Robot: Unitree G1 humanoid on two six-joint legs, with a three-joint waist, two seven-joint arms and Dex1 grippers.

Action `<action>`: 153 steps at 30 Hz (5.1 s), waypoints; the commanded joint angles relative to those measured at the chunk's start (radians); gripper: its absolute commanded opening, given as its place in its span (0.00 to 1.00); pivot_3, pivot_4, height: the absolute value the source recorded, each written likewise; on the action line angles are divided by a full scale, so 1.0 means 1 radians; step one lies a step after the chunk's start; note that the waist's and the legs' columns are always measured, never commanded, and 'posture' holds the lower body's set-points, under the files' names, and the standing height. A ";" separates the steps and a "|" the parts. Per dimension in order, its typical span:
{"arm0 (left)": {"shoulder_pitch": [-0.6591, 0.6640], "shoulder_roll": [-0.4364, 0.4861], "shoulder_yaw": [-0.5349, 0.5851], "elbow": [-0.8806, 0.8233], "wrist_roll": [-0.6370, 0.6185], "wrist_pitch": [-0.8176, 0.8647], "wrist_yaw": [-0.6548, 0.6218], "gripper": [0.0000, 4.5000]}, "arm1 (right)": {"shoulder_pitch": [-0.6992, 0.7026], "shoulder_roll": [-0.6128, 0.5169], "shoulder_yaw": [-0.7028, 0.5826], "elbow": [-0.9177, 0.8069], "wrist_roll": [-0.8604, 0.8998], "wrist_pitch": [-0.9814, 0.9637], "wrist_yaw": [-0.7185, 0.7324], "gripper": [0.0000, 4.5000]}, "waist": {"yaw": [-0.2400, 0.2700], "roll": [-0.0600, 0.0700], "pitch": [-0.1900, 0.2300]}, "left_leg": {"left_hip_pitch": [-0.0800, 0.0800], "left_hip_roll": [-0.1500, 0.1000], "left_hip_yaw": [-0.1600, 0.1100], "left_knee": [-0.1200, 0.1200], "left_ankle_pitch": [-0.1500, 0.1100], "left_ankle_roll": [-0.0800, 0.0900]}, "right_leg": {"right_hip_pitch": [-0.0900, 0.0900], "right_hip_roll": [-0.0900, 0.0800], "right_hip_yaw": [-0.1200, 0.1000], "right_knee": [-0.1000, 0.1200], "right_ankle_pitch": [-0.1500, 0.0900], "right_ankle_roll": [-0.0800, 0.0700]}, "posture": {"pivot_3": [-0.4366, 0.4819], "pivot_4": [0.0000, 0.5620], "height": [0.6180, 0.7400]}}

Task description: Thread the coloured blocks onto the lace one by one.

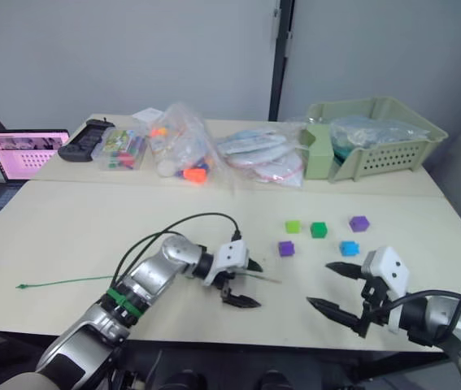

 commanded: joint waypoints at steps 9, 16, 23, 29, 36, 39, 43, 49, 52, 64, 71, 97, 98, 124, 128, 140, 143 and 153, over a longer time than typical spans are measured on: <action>-0.077 -0.032 -0.069 0.144 0.131 -0.024 -0.030 1.00 | 0.026 0.013 -0.049 -0.049 0.014 -0.015 -0.016 1.00 | 0.007 0.000 0.000 | 0.006 -0.001 -0.001 0.002 0.000 0.001 | 0.010 -0.001 -0.001 -0.002 -0.005 0.010 | 0.48 0.27 1.00; -0.096 -0.050 -0.093 0.214 0.180 -0.015 -0.023 0.74 | 0.027 0.028 -0.052 -0.053 0.013 -0.019 -0.034 1.00 | 0.012 0.000 0.000 | 0.007 -0.002 -0.001 0.002 0.000 0.001 | 0.012 -0.001 -0.001 -0.002 -0.005 0.010 | 0.48 0.27 1.00; -0.101 -0.051 -0.095 0.239 0.189 -0.034 -0.024 0.23 | 0.029 0.034 -0.058 -0.056 0.011 -0.023 -0.044 1.00 | 0.010 0.000 -0.001 | 0.007 -0.001 -0.002 0.002 -0.001 0.001 | 0.012 -0.001 -0.001 -0.002 -0.005 0.011 | 0.48 0.27 1.00; -0.119 -0.057 -0.089 0.277 0.207 -0.067 0.002 0.00 | 0.029 0.041 -0.055 -0.060 0.010 -0.026 -0.062 1.00 | 0.009 0.000 -0.001 | 0.007 -0.001 -0.002 0.002 -0.001 0.001 | 0.012 -0.001 -0.001 -0.002 -0.005 0.011 | 0.48 0.27 1.00; -0.134 -0.018 -0.031 0.213 0.162 -0.071 -0.032 0.00 | 0.036 0.078 -0.055 -0.081 0.007 -0.018 -0.116 1.00 | 0.005 0.000 -0.001 | 0.007 -0.001 -0.002 0.002 -0.001 0.001 | 0.012 -0.001 -0.001 -0.002 -0.005 0.011 | 0.48 0.27 1.00; -0.127 0.034 0.000 0.123 0.144 -0.037 -0.065 0.00 | 0.040 0.108 -0.057 -0.098 0.008 0.001 -0.175 1.00 | -0.010 0.000 -0.001 | 0.006 0.000 -0.002 0.002 -0.001 0.001 | 0.011 0.000 -0.001 -0.002 -0.005 0.011 | 0.48 0.27 1.00; -0.082 0.130 0.053 -0.073 0.083 0.098 -0.121 0.00 | 0.037 0.176 -0.063 -0.115 0.003 0.022 -0.301 1.00 | -0.019 0.001 -0.001 | 0.006 0.003 -0.002 0.000 -0.001 0.001 | 0.008 0.002 -0.001 -0.001 -0.005 0.009 | 0.48 0.27 1.00; 0.018 0.285 0.091 -0.333 0.061 0.180 -0.155 0.00 | -0.085 0.260 -0.041 -0.059 -0.105 0.074 -0.568 1.00 | -0.008 0.002 -0.001 | 0.004 0.004 -0.001 0.000 -0.001 0.001 | 0.005 0.000 0.000 -0.001 -0.001 0.001 | 0.48 0.27 1.00; 0.042 0.317 0.103 -0.409 0.047 0.224 -0.148 0.00 | -0.162 0.275 -0.031 -0.001 -0.151 0.123 -0.665 1.00 | 0.001 0.002 -0.001 | 0.004 0.003 -0.001 0.001 -0.001 0.001 | 0.005 -0.001 -0.001 -0.001 -0.001 0.001 | 0.48 0.27 1.00; 0.096 0.336 0.116 -0.545 0.003 0.316 -0.087 0.00 | -0.572 0.225 0.052 0.469 -0.278 0.197 -0.732 1.00 | -0.008 0.002 0.000 | -0.003 0.000 0.000 0.000 -0.001 0.001 | -0.002 0.000 0.001 0.000 0.000 0.001 | 0.48 0.27 1.00; 0.109 0.338 0.109 -0.549 0.004 0.308 -0.072 0.00 | -0.706 0.204 0.116 0.700 -0.343 0.124 -0.668 1.00 | -0.010 0.003 0.000 | -0.004 0.000 0.000 0.000 -0.001 0.001 | -0.003 0.000 0.000 0.000 0.000 0.001 | 0.48 0.27 1.00; 0.116 0.365 0.116 -0.564 0.001 0.311 -0.061 0.00 | -0.772 0.258 0.061 0.707 -0.308 0.091 -0.637 0.25 | -0.013 0.003 0.000 | -0.005 -0.001 -0.001 0.000 -0.001 0.001 | -0.004 -0.001 0.000 0.001 0.000 0.001 | 0.48 0.27 1.00; 0.119 0.371 0.119 -0.566 0.001 0.315 -0.059 0.00 | -0.727 0.265 0.055 0.570 -0.277 0.151 -0.645 0.25 | -0.011 0.003 0.000 | -0.005 -0.001 -0.001 0.000 -0.001 0.001 | -0.004 -0.001 0.000 0.001 0.000 0.001 | 0.48 0.27 1.00; 0.100 0.439 0.140 -0.562 -0.040 0.341 -0.082 0.00 | -0.133 0.578 0.602 -0.245 -0.241 0.507 -1.012 0.25 | -0.019 0.002 -0.001 | -0.004 0.004 -0.001 0.002 -0.001 0.001 | -0.004 0.003 0.000 0.000 0.000 0.001 | 0.48 0.27 1.00; 0.103 0.444 0.142 -0.571 -0.041 0.349 -0.083 0.00 | -0.102 0.569 0.590 -0.265 -0.253 0.464 -0.977 0.48 | -0.022 0.002 -0.002 | -0.003 0.008 -0.001 0.002 -0.001 0.001 | -0.004 0.005 0.000 0.000 0.000 0.001 | 0.48 0.27 1.00; 0.115 0.492 0.152 -0.612 -0.064 0.367 -0.105 0.00 | -0.279 0.109 0.363 -0.312 -0.059 0.341 -0.386 0.99 | -0.011 0.001 0.000 | -0.005 0.007 -0.001 0.002 -0.001 0.001 | -0.004 0.005 -0.001 -0.001 0.000 0.001 | 0.48 0.27 1.00; 0.114 0.506 0.151 -0.625 -0.080 0.385 -0.114 0.00 | -0.366 0.017 0.434 -0.199 -0.097 0.201 -0.179 0.99 | -0.011 0.001 0.000 | -0.004 0.007 0.000 0.002 -0.001 0.001 | -0.004 0.005 -0.001 -0.001 0.000 0.001 | 0.48 0.27 1.00; 0.151 0.535 0.142 -0.713 -0.097 0.427 -0.116 0.00 | -0.801 0.069 0.789 0.513 -0.449 -0.457 0.356 0.99 | -0.010 0.000 0.001 | -0.005 0.007 0.001 0.003 -0.001 0.001 | -0.005 0.006 0.000 -0.001 0.001 -0.002 | 0.48 0.27 1.00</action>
